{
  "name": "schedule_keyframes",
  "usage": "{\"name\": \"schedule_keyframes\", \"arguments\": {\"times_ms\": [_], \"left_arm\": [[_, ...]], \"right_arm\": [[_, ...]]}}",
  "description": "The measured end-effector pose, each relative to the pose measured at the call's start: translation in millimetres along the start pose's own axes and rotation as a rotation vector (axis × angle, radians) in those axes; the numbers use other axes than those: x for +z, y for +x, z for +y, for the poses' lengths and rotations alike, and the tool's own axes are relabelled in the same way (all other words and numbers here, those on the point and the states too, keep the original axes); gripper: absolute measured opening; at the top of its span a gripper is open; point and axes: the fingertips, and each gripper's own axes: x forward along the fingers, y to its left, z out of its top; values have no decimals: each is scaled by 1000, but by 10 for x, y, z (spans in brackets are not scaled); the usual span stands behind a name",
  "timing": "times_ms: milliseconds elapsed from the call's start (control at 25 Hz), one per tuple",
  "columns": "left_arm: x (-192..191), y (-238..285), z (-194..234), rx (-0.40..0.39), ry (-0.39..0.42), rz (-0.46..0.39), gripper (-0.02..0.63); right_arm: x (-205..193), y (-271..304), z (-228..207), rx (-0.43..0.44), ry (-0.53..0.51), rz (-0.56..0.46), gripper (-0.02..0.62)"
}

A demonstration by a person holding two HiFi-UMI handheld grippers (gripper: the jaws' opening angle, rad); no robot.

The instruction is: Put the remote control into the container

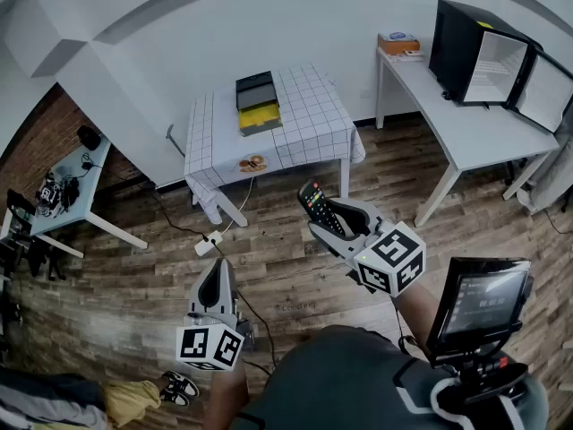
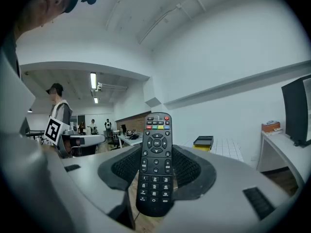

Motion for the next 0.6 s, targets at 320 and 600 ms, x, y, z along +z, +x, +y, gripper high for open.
{"name": "schedule_keyframes", "arguments": {"times_ms": [320,600], "left_arm": [[-13,-72,95,-14,-14,-7,9],[-115,-111,277,-62,-37,5,9]], "right_arm": [[-21,102,201,29,-9,14,210],[-46,227,351,-2,20,3,210]]}}
